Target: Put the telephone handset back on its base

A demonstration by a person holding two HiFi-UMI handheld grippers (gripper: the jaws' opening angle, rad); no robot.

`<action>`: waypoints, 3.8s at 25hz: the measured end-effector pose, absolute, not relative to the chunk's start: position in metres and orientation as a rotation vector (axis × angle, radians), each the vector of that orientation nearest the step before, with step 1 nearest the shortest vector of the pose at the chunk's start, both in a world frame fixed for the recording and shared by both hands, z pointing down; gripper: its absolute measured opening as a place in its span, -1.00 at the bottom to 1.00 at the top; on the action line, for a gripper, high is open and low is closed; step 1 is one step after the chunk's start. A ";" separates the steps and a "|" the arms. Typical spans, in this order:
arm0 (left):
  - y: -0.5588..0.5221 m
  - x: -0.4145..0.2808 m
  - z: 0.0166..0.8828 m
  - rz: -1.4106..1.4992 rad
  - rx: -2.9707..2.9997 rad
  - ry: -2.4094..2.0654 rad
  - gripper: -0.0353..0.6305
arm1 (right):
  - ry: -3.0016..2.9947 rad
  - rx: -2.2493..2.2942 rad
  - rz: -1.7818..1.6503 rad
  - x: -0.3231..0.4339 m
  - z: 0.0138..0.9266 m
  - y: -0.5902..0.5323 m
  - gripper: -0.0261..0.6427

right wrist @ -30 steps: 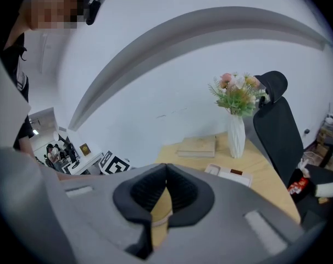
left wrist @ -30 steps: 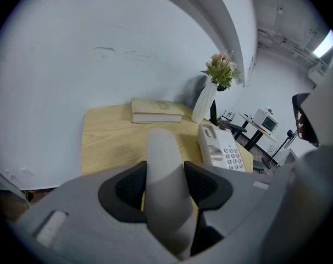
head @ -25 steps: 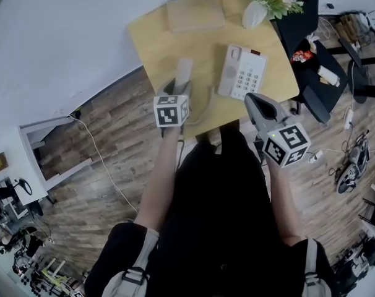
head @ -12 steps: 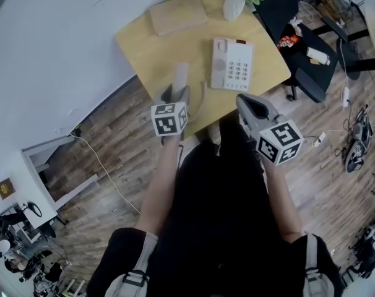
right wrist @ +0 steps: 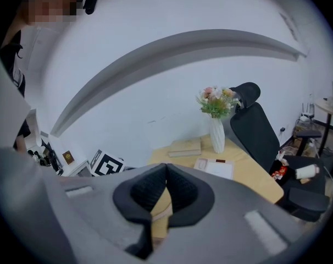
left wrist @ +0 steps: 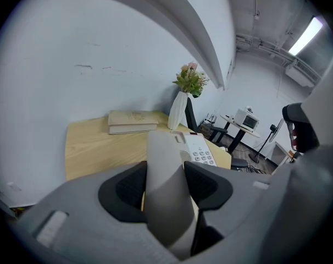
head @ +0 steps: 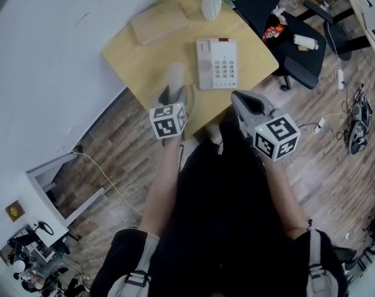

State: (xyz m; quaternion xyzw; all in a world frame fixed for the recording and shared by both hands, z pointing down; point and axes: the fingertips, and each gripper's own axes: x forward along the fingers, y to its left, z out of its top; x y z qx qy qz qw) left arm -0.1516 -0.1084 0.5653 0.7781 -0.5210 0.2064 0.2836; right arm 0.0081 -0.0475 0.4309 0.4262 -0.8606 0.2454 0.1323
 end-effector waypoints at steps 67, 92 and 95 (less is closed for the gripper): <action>-0.207 -0.025 0.629 0.607 1.919 -1.444 -0.24 | -2.454 1.078 0.758 0.129 0.455 -0.153 -0.91; -0.200 -0.033 0.615 0.575 1.994 -1.390 -0.24 | -2.469 1.100 0.764 0.120 0.450 -0.142 -0.91; -0.195 -0.037 0.613 0.580 1.998 -1.391 -0.24 | -2.471 1.109 0.764 0.119 0.449 -0.138 -0.91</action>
